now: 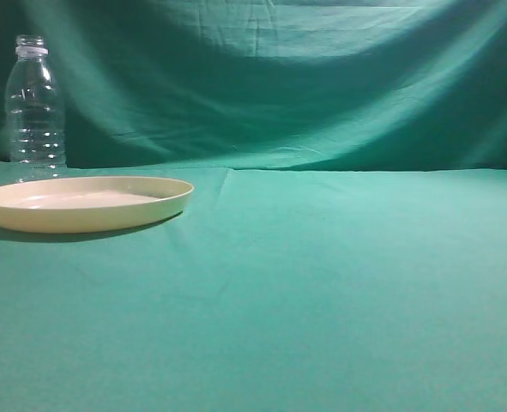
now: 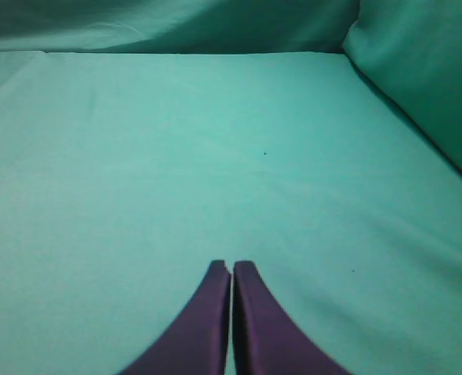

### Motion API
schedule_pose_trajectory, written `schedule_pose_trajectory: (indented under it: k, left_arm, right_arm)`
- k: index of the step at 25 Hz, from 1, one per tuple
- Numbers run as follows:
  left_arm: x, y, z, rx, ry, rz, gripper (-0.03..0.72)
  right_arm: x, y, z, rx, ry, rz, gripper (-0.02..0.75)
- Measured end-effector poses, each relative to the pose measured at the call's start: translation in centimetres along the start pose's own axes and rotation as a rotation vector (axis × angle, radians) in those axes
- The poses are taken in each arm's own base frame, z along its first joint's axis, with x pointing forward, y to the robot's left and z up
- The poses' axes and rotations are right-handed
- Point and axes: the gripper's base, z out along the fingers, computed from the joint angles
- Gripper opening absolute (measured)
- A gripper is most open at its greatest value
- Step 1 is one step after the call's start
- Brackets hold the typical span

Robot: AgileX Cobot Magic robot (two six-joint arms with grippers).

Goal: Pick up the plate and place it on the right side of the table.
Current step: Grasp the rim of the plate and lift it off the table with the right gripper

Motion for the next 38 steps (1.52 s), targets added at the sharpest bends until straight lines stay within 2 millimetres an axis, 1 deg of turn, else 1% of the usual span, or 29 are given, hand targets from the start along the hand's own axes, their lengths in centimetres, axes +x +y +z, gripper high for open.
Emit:
schedule_pose_trajectory:
  k: [3, 5, 9, 11, 13, 16, 19, 21, 24, 25, 27, 30, 35, 36, 38]
  left_arm:
    - [0.0, 0.0, 0.0, 0.000, 0.000, 0.000, 0.000]
    - [0.0, 0.0, 0.0, 0.000, 0.000, 0.000, 0.000]
    - [0.0, 0.0, 0.0, 0.000, 0.000, 0.000, 0.000]
    - [0.0, 0.0, 0.0, 0.000, 0.000, 0.000, 0.000]
    - [0.0, 0.0, 0.0, 0.000, 0.000, 0.000, 0.000]
    - [0.0, 0.0, 0.0, 0.000, 0.000, 0.000, 0.000]
    - [0.0, 0.0, 0.0, 0.000, 0.000, 0.000, 0.000]
    - [0.0, 0.0, 0.0, 0.000, 0.000, 0.000, 0.000]
    - [0.0, 0.0, 0.0, 0.000, 0.000, 0.000, 0.000]
    - [0.0, 0.0, 0.0, 0.000, 0.000, 0.000, 0.000]
    - [0.0, 0.0, 0.0, 0.000, 0.000, 0.000, 0.000]
    - [0.0, 0.0, 0.0, 0.000, 0.000, 0.000, 0.000]
    - [0.0, 0.0, 0.0, 0.000, 0.000, 0.000, 0.000]
    - [0.0, 0.0, 0.0, 0.000, 0.000, 0.000, 0.000]
    - [0.0, 0.0, 0.0, 0.000, 0.000, 0.000, 0.000]
  right_arm:
    - [0.0, 0.0, 0.0, 0.001, -0.002, -0.002, 0.000]
    - [-0.4, 0.1, 0.0, -0.015, -0.040, 0.053, 0.000]
    - [-1.9, 0.4, -0.2, -0.066, -0.207, 0.227, 0.000]
    - [-2.7, 0.3, -0.4, -0.074, -0.292, 0.267, 0.000]
    - [-3.4, 0.2, -0.7, -0.074, -0.378, 0.279, 0.000]
    - [-4.3, 0.2, -1.1, -0.072, -0.418, 0.252, 0.000]
    - [-6.9, 0.2, -2.3, -0.070, -0.444, 0.200, 0.000]
    - [-8.7, 0.3, -2.8, -0.072, -0.378, 0.197, 0.000]
    - [-10.2, 0.5, -2.1, -0.068, -0.165, 0.194, 0.000]
    - [-10.5, 0.5, -1.8, -0.068, -0.119, 0.196, 0.000]
    - [-10.8, 0.7, -0.9, -0.072, -0.032, 0.216, 0.000]
    - [-10.8, 0.9, 0.3, -0.087, 0.039, 0.277, 0.000]
    - [-10.9, 1.0, 2.3, -0.085, 0.083, 0.317, 0.000]
    - [-11.0, 1.0, 2.6, -0.090, 0.090, 0.284, 0.000]
    - [-11.7, 1.5, 3.2, -0.133, 0.119, 0.155, 0.000]
